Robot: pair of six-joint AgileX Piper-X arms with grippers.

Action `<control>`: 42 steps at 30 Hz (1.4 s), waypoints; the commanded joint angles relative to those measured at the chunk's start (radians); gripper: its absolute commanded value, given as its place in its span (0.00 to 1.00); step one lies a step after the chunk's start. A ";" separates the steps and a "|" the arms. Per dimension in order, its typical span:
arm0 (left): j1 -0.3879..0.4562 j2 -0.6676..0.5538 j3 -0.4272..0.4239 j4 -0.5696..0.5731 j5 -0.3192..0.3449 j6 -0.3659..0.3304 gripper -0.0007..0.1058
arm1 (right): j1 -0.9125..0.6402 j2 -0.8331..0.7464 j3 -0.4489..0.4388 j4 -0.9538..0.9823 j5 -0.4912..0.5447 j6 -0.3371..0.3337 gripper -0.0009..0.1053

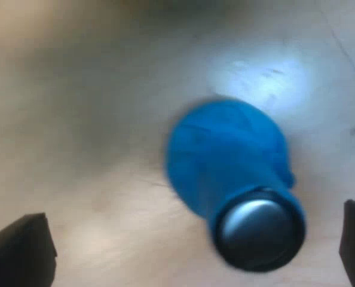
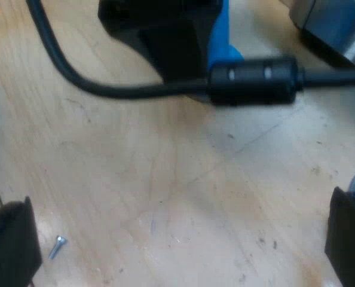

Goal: Grind coffee beans and then tamp

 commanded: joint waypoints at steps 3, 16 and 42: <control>0.000 -0.103 -0.044 0.042 -0.043 -0.005 0.93 | -0.006 -0.109 -0.012 0.135 0.021 -0.004 0.95; 0.000 -0.356 -0.357 0.160 -0.045 -0.071 0.93 | -0.076 -0.354 -0.322 0.725 0.068 -0.002 0.95; 0.323 -0.356 -0.563 0.184 0.048 -0.106 0.93 | -1.138 -0.551 -0.569 1.191 -0.346 -0.123 0.95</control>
